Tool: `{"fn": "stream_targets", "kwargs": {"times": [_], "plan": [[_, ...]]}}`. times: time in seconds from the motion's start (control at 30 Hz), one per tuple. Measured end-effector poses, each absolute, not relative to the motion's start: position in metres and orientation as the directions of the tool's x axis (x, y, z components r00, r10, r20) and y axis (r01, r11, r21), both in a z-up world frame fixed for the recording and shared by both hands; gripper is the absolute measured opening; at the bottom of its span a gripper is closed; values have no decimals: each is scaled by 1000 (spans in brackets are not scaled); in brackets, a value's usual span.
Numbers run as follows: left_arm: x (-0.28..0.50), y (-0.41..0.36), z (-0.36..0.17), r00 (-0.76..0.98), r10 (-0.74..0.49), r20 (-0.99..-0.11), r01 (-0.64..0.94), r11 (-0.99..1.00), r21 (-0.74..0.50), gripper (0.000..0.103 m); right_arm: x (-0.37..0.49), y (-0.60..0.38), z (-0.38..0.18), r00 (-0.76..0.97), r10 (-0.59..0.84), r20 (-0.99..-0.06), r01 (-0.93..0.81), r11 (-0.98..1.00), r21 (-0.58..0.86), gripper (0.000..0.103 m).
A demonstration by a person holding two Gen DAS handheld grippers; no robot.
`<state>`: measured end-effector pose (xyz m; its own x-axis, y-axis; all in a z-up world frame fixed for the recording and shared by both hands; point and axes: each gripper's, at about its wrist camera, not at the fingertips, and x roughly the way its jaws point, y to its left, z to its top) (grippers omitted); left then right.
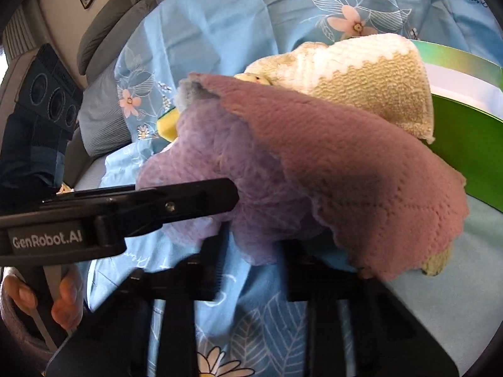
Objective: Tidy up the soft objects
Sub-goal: 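Grasp the purple mesh bath puff with the left gripper, then carry the purple bath puff into the green box and open the left gripper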
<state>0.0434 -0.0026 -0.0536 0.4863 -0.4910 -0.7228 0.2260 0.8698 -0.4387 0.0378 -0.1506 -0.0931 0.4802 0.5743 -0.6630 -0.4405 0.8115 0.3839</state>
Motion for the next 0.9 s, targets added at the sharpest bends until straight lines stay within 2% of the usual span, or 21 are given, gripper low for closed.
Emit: {"fn": "stream_targets", "kwargs": {"times": [0.1, 0.5, 0.73, 0.9], "plan": [[32, 0, -47, 491, -508, -708, 240, 860, -450, 19, 33, -150, -89, 479, 595, -645, -454, 797, 398, 7], [-32, 20, 16, 587, -520, -620, 298, 851, -432, 19, -28, -136, -41, 451, 704, -548, -595, 695, 404, 6], [-13, 1, 54, 616, -521, -591, 349, 853, -388, 19, -33, -143, -4, 518, 714, -471, -617, 693, 373, 6], [28, -35, 69, 593, -541, -596, 391, 841, -375, 19, -11, -169, 14, 605, 663, -441, -568, 747, 344, 6]]}}
